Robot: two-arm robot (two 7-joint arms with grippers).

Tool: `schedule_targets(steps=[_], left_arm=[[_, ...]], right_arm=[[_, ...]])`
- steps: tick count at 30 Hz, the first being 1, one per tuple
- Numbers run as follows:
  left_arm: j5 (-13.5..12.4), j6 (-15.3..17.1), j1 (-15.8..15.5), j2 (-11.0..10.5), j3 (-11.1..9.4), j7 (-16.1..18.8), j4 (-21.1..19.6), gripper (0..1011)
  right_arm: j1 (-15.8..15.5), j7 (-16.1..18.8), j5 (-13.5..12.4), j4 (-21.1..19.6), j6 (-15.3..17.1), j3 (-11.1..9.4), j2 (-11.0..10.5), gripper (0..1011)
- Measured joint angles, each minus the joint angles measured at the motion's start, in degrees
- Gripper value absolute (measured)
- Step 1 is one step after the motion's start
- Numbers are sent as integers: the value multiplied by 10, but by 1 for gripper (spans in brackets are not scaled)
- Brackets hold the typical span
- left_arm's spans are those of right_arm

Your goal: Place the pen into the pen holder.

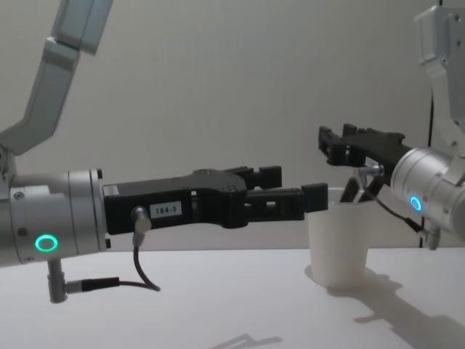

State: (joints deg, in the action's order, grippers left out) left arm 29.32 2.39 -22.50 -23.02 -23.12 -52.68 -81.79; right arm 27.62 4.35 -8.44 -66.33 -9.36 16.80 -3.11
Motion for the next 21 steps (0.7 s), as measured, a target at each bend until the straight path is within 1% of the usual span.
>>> schedule_targets(steps=[1,3,8,9,11,14,15,19,20,21], left_arm=[[0,0,0,0,0,0,0,1001],[0,0,0,0,0,0,0,1001],[0,0,0,0,0,0,0,1001],[0,0,0,0,0,0,0,1001],[0,0,0,0,0,0,0,1001],[0,0,0,0,0,0,0,1001],[0,0,0,0,0,0,0,1001],[0,0,0,0,0,0,0,1001],[0,0,0,0,0,0,0,1001],[0,0,0,0,0,0,0,1001]], right_arm=[[1,0,0,2,1,0,1,364],[1,0,0,3,2,0,1,402],[3,0,0,6,5,1,2,586],[3,0,0,7,5,1,3,600],[3,0,0,8,6,1,3,684],[3,0,-1,7,6,1,3,741],[3,0,-1,6,6,1,3,796],[-3,2,-6,-7,6,0,0,891],[-3,2,-6,-7,6,0,0,940],[-4,2,-7,-10,6,-1,0,940]])
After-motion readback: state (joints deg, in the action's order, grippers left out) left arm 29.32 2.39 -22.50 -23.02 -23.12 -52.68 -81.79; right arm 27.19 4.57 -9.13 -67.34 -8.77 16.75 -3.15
